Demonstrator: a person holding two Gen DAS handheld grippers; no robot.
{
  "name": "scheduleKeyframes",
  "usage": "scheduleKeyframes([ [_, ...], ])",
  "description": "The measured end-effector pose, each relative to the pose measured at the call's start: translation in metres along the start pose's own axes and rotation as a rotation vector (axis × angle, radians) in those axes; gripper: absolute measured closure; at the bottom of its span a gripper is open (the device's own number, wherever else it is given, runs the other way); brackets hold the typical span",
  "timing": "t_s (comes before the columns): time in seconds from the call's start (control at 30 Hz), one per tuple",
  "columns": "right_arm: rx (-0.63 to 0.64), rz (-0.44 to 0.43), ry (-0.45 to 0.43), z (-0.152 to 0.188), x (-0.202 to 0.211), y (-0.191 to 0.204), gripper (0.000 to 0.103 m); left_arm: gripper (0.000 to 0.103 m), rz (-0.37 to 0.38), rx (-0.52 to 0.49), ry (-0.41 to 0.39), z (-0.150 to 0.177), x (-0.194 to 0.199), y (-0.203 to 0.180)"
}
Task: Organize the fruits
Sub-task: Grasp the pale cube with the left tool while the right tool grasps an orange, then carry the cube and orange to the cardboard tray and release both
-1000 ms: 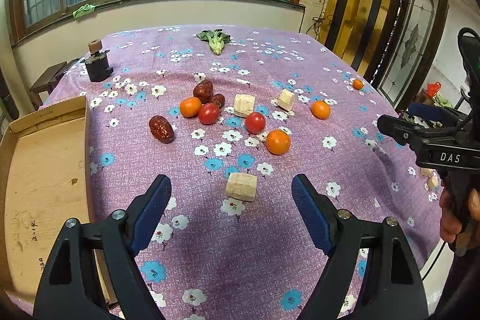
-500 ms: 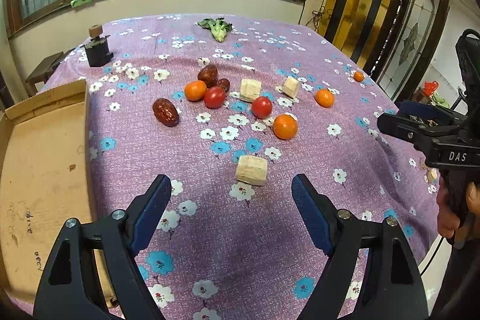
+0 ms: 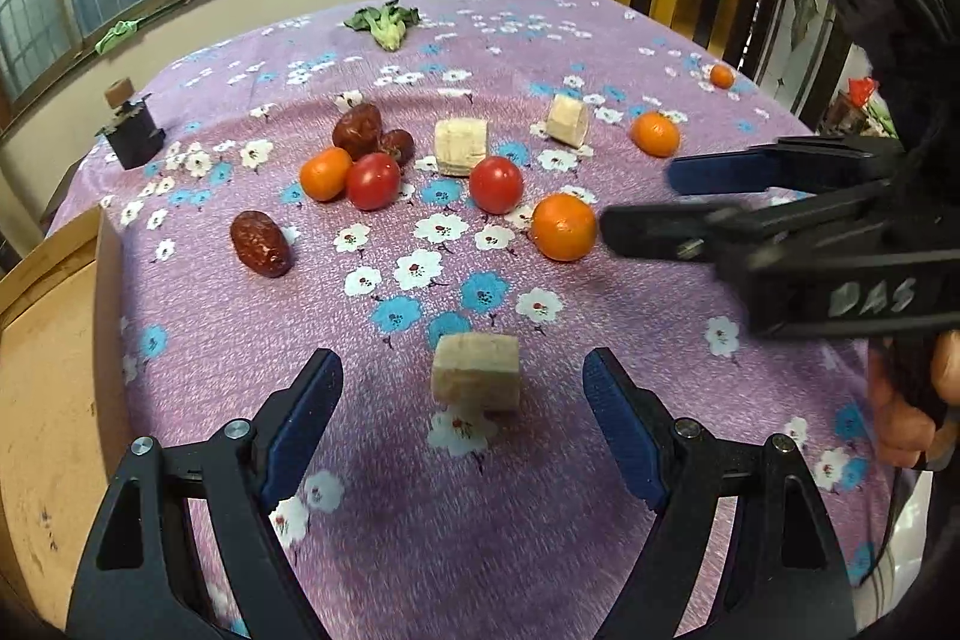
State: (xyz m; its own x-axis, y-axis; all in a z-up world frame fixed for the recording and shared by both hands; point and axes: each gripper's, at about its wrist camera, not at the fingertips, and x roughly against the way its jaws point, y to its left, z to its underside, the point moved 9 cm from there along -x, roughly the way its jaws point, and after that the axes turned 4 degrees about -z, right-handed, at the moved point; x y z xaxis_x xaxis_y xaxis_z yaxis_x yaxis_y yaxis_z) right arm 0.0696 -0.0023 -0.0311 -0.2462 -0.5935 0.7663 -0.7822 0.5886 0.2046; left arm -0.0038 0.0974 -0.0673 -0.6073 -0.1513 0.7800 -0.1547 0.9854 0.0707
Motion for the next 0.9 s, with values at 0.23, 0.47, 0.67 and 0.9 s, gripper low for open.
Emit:
scheduleKeyframes([
  [0.23,0.067,0.037,0.099,-0.002,-0.053,0.006,0.066,0.063,0.076,0.020,0.065,0.004,-0.022,0.001],
  [0.47,0.041,0.012,0.068,0.002,-0.035,0.006,0.069,0.075,0.059,0.037,0.034,0.003,-0.004,0.003],
  [0.67,0.020,0.001,0.004,0.002,0.002,0.010,0.069,0.075,-0.013,0.077,-0.009,-0.003,0.023,0.021],
  [0.9,0.017,-0.024,-0.017,0.008,0.020,0.025,0.069,0.075,-0.060,0.101,-0.040,0.000,0.042,0.037],
])
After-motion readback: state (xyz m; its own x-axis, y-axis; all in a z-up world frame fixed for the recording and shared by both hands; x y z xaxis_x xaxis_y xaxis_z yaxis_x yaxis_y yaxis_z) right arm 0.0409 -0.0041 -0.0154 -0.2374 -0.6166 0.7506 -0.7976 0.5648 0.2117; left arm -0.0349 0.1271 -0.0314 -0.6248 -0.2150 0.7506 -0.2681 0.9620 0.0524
